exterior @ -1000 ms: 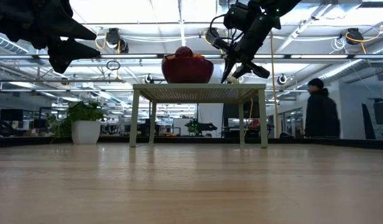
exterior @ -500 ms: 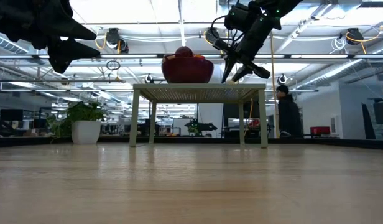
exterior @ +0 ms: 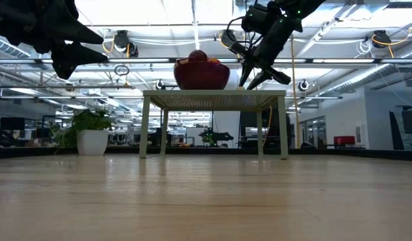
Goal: Pick & Place Fruit
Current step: Return to Home Position
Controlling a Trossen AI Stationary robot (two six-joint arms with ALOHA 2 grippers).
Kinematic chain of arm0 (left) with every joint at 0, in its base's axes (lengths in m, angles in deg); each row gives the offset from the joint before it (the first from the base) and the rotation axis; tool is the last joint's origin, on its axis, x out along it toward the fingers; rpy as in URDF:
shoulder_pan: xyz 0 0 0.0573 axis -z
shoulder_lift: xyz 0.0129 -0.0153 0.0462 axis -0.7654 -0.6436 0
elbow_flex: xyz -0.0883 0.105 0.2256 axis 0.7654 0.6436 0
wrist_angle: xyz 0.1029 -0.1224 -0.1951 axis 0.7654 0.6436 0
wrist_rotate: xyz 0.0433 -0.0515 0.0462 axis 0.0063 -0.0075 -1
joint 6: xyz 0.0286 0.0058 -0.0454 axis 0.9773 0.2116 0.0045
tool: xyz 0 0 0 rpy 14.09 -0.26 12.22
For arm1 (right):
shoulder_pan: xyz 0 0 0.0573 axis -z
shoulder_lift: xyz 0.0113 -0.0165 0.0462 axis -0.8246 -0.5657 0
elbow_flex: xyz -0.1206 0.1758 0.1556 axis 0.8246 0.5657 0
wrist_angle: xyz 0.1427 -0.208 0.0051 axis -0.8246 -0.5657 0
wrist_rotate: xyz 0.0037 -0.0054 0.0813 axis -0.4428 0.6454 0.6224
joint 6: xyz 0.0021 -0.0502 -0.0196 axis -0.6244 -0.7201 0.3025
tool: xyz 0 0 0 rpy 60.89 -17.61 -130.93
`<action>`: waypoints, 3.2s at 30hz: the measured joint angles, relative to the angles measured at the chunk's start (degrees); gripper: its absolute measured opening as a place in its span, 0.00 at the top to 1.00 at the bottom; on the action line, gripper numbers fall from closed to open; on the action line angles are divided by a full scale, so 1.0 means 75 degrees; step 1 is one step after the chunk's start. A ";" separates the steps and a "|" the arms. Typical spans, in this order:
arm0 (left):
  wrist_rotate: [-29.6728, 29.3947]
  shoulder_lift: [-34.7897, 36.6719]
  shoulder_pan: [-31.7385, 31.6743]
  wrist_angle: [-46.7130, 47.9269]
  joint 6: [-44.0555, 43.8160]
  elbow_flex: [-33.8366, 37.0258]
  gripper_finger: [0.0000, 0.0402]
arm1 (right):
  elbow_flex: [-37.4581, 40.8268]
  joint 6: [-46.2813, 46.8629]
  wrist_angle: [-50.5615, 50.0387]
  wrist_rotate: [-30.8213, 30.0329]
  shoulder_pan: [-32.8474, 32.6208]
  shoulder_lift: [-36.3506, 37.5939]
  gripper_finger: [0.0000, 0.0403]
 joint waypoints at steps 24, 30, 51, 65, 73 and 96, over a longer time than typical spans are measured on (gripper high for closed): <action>-0.0273 0.1088 -0.0003 0.0000 0.0833 0.0000 0.51 | 0.0006 -0.3445 -0.0379 -0.0589 -0.0676 0.1385 1.00; -0.0427 0.1416 -0.0003 0.0155 0.0918 -0.0003 0.51 | 0.0239 -0.4081 -0.0138 -0.1017 -0.0923 0.2177 1.00; -0.0888 0.1463 -0.0006 0.0167 0.1469 -0.0003 0.51 | 0.4566 -0.4797 0.2419 -0.0984 -0.1332 0.6584 1.00; -0.0896 0.1448 -0.0002 0.0149 0.0853 -0.0003 0.51 | 0.4759 -0.5725 0.1737 -0.1403 -0.1329 0.7729 1.00; -0.1149 0.1448 -0.0003 0.0088 0.1096 -0.0003 0.51 | 0.5593 -0.5593 0.2283 -0.1955 -0.1329 0.8113 1.00; 0.0933 0.1472 -0.1273 -0.0387 0.2975 -0.0003 0.51 | 0.8134 -0.5350 0.4433 -0.1754 -0.1326 1.0450 1.00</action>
